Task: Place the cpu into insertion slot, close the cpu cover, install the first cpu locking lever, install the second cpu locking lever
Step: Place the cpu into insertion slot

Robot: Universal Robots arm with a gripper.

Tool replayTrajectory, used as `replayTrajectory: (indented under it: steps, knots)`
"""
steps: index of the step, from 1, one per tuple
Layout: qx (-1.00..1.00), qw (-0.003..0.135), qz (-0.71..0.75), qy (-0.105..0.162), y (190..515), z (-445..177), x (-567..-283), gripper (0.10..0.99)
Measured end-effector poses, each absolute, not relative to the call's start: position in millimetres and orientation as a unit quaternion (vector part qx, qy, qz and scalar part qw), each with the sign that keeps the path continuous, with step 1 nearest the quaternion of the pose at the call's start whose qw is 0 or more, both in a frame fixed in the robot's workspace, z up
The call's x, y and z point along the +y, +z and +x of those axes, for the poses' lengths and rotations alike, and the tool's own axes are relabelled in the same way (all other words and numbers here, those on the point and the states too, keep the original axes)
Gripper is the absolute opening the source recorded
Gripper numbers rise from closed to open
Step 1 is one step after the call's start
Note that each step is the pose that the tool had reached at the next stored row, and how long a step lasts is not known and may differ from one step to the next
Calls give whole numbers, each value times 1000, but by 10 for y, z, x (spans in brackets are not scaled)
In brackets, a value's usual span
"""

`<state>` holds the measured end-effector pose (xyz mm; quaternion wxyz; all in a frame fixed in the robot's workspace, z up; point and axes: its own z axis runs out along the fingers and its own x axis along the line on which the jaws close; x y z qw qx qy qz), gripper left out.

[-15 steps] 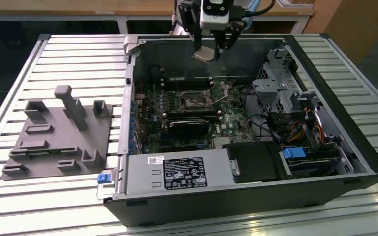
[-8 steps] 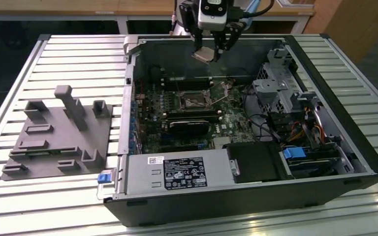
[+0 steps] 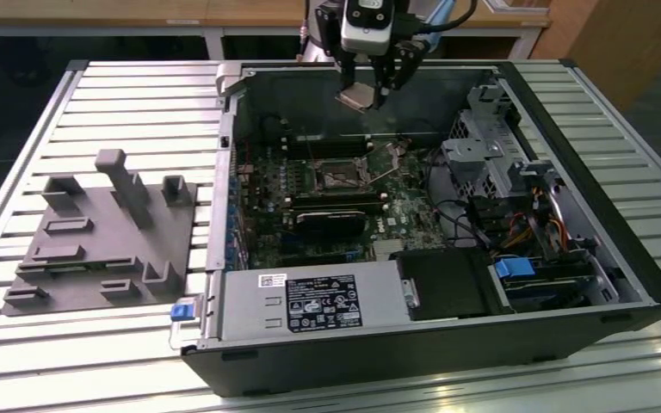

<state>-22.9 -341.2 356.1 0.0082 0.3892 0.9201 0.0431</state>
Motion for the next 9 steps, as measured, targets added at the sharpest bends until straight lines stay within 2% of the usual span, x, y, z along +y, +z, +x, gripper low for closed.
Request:
replayTrajectory:
  steps: [9]
  knots:
    - [909,9,415,43,3548,-229,-3412,541]
